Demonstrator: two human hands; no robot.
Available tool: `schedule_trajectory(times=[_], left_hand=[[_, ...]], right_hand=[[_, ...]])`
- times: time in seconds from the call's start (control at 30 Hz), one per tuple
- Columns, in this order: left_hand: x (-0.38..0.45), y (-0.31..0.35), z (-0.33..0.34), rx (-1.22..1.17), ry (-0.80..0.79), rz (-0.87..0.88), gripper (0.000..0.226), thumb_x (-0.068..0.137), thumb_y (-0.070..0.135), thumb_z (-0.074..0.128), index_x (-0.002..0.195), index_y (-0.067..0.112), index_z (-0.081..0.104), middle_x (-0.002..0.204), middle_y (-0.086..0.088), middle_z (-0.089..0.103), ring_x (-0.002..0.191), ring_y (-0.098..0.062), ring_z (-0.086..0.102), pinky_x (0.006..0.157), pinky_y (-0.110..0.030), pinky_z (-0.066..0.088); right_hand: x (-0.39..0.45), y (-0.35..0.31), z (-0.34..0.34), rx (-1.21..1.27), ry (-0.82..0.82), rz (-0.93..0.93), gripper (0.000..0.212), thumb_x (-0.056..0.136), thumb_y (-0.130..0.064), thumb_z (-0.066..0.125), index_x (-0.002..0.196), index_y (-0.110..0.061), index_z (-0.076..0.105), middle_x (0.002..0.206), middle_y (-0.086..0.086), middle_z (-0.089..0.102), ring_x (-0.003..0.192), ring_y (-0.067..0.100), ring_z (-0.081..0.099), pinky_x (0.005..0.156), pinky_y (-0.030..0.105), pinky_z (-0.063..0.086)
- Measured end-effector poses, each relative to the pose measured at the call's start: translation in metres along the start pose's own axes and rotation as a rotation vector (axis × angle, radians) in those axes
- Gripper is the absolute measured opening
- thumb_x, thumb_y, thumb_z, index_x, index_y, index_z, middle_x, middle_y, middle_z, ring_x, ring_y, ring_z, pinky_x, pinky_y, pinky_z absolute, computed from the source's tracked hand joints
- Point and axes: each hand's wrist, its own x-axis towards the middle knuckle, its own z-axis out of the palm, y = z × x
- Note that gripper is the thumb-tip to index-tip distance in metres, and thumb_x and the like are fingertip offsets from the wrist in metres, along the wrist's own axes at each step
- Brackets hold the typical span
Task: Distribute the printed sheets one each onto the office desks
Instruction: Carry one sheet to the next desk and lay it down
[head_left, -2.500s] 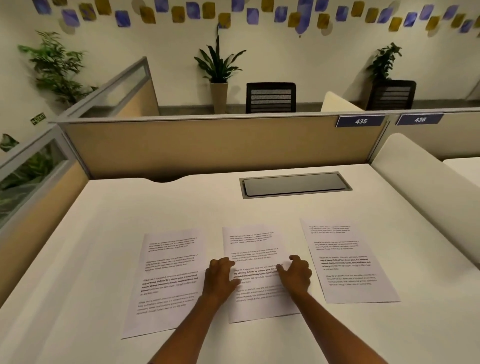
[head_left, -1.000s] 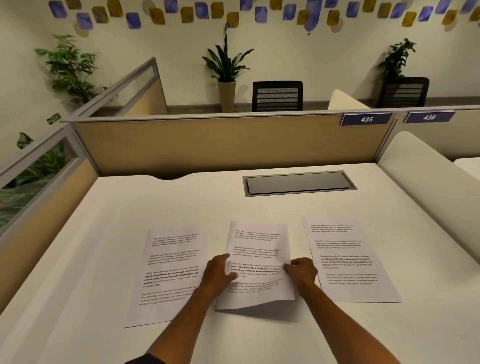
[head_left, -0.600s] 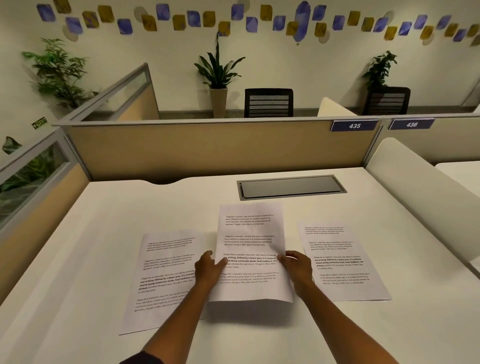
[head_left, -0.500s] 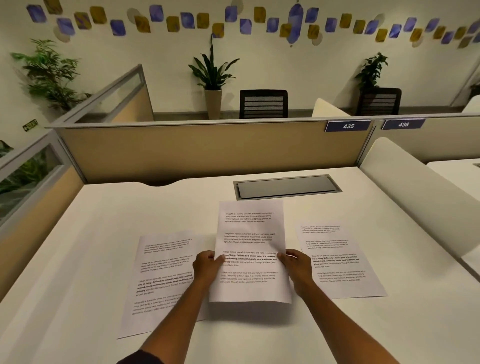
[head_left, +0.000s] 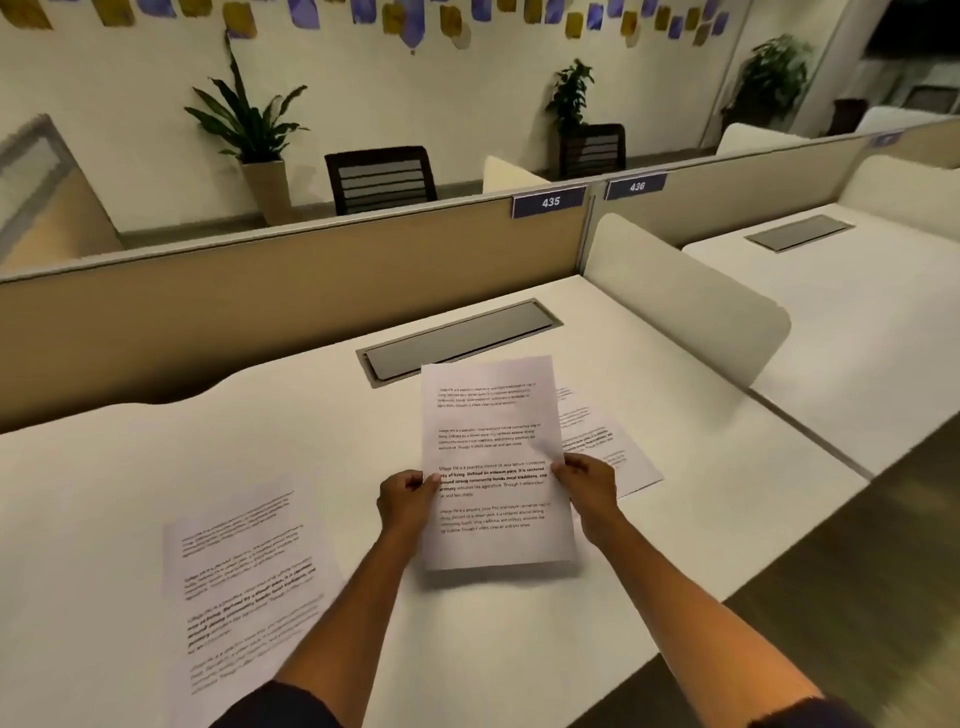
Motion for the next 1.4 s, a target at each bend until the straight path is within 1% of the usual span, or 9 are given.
schedule_trajectory(times=[0.27, 0.47, 0.63, 0.77, 0.9, 1.0, 1.2, 1.3, 1.4], left_hand=[[-0.026, 0.024, 0.100, 0.028, -0.212, 0.054, 0.026, 0.086, 0.021, 0.070, 0.076, -0.003, 0.067, 0.084, -0.017, 0.073, 0.072, -0.025, 0.059, 0.072, -0.041, 0.054], [-0.056, 0.054, 0.202, 0.086, -0.342, 0.108, 0.026, 0.084, 0.019, 0.072, 0.079, -0.006, 0.066, 0.089, -0.022, 0.073, 0.073, -0.025, 0.062, 0.081, -0.051, 0.057], [-0.095, 0.076, 0.298, 0.135, -0.456, 0.141, 0.021, 0.085, 0.020, 0.071, 0.080, -0.001, 0.069, 0.085, -0.016, 0.073, 0.078, -0.029, 0.067, 0.080, -0.049, 0.058], [-0.129, 0.090, 0.374, 0.163, -0.561, 0.171, 0.019, 0.087, 0.021, 0.070, 0.071, 0.013, 0.066, 0.079, -0.004, 0.071, 0.074, -0.025, 0.066, 0.062, -0.032, 0.054], [-0.161, 0.102, 0.442, 0.183, -0.654, 0.184, 0.018, 0.088, 0.022, 0.069, 0.076, 0.008, 0.066, 0.085, -0.009, 0.072, 0.080, -0.029, 0.068, 0.077, -0.043, 0.058], [-0.179, 0.110, 0.491, 0.210, -0.718, 0.201, 0.020, 0.088, 0.022, 0.069, 0.079, 0.004, 0.068, 0.085, -0.010, 0.072, 0.082, -0.031, 0.069, 0.078, -0.045, 0.058], [-0.197, 0.120, 0.584, 0.263, -0.836, 0.226, 0.019, 0.087, 0.024, 0.069, 0.081, 0.005, 0.070, 0.082, -0.003, 0.073, 0.083, -0.032, 0.070, 0.078, -0.045, 0.058], [-0.200, 0.128, 0.635, 0.256, -0.891, 0.212, 0.025, 0.086, 0.022, 0.070, 0.085, -0.002, 0.068, 0.084, -0.008, 0.073, 0.085, -0.032, 0.070, 0.082, -0.049, 0.057], [-0.197, 0.143, 0.691, 0.242, -0.954, 0.234, 0.025, 0.087, 0.021, 0.070, 0.084, -0.004, 0.068, 0.090, -0.014, 0.074, 0.086, -0.033, 0.069, 0.081, -0.051, 0.056]], right_hand=[[-0.002, 0.015, -0.109, 0.050, 0.208, 0.052, 0.016, 0.086, -0.007, 0.063, 0.096, -0.013, 0.074, 0.101, 0.009, 0.074, 0.097, 0.030, 0.069, 0.094, 0.049, 0.055], [0.008, 0.020, -0.213, 0.132, 0.363, 0.095, 0.017, 0.090, -0.012, 0.063, 0.104, -0.010, 0.071, 0.104, 0.010, 0.072, 0.097, 0.031, 0.068, 0.092, 0.049, 0.055], [0.008, 0.028, -0.309, 0.213, 0.475, 0.105, 0.010, 0.089, -0.010, 0.064, 0.086, -0.018, 0.068, 0.095, 0.011, 0.073, 0.087, 0.029, 0.072, 0.080, 0.047, 0.060], [0.006, 0.035, -0.385, 0.266, 0.537, 0.094, 0.012, 0.089, -0.010, 0.065, 0.086, -0.021, 0.066, 0.089, 0.005, 0.073, 0.080, 0.021, 0.073, 0.067, 0.036, 0.061], [0.007, 0.044, -0.452, 0.298, 0.635, 0.095, 0.007, 0.089, -0.008, 0.065, 0.091, -0.015, 0.066, 0.086, 0.003, 0.071, 0.076, 0.018, 0.071, 0.060, 0.030, 0.058], [0.010, 0.049, -0.496, 0.319, 0.722, 0.099, 0.008, 0.089, -0.007, 0.065, 0.087, -0.014, 0.065, 0.082, 0.001, 0.069, 0.071, 0.014, 0.068, 0.055, 0.023, 0.054], [0.026, 0.069, -0.566, 0.339, 0.881, 0.148, 0.018, 0.089, -0.007, 0.065, 0.077, -0.021, 0.063, 0.082, 0.003, 0.070, 0.073, 0.019, 0.068, 0.071, 0.033, 0.058], [0.045, 0.075, -0.604, 0.341, 0.939, 0.159, 0.006, 0.088, -0.008, 0.067, 0.086, -0.014, 0.066, 0.091, 0.009, 0.072, 0.085, 0.027, 0.069, 0.083, 0.043, 0.059], [0.071, 0.072, -0.642, 0.346, 1.003, 0.155, 0.006, 0.087, -0.008, 0.068, 0.092, -0.012, 0.067, 0.095, 0.011, 0.072, 0.083, 0.025, 0.069, 0.083, 0.041, 0.059]])
